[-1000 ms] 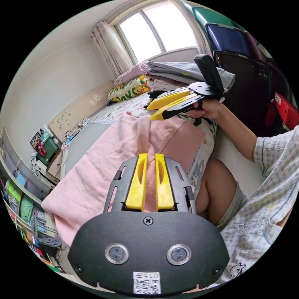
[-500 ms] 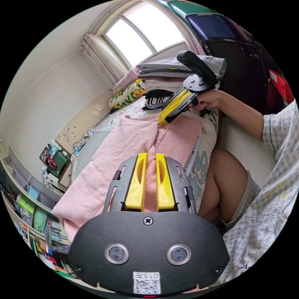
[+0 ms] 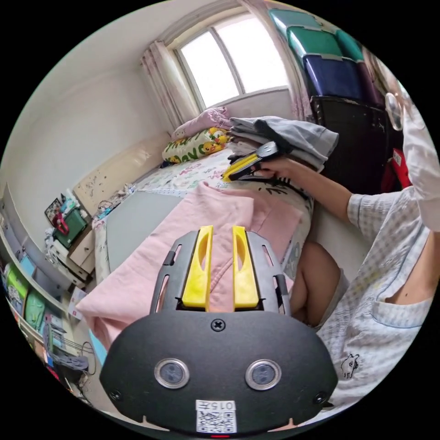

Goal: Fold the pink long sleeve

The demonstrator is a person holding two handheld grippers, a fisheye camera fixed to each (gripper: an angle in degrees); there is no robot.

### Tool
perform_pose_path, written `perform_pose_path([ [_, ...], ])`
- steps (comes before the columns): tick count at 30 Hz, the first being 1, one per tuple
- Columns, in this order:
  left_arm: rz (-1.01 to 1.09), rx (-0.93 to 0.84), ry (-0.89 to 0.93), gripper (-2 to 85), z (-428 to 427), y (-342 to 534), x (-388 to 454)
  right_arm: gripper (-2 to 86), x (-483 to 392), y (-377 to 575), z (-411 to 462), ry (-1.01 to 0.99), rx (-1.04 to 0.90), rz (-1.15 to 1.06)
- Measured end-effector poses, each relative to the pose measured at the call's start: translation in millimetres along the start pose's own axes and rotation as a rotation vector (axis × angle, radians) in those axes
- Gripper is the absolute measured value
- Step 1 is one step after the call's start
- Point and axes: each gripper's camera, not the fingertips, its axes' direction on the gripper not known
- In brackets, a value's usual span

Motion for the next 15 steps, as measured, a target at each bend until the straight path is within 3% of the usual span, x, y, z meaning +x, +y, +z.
perform_pose_path([
  [4, 0.127, -0.033, 0.051, 8.1, 50.0, -34.4, 36.2, 9.7, 15.3, -47.8, 56.7, 0.029, -0.139, 0.015],
  [9, 0.215, -0.17, 0.063, 7.1, 143.8, -72.4, 56.8, 7.0, 16.7, -65.1, 84.5, 0.023, -0.083, 0.043],
  [12, 0.247, -0.323, 0.089, 3.7, 210.6, -64.9, 70.4, 5.9, -7.5, -59.6, 109.2, 0.126, -0.146, -0.068],
  [15, 0.277, -0.302, 0.129, 1.4, 224.4, -53.3, 84.2, 5.3, -22.3, -59.0, 119.4, 0.176, -0.157, -0.103],
])
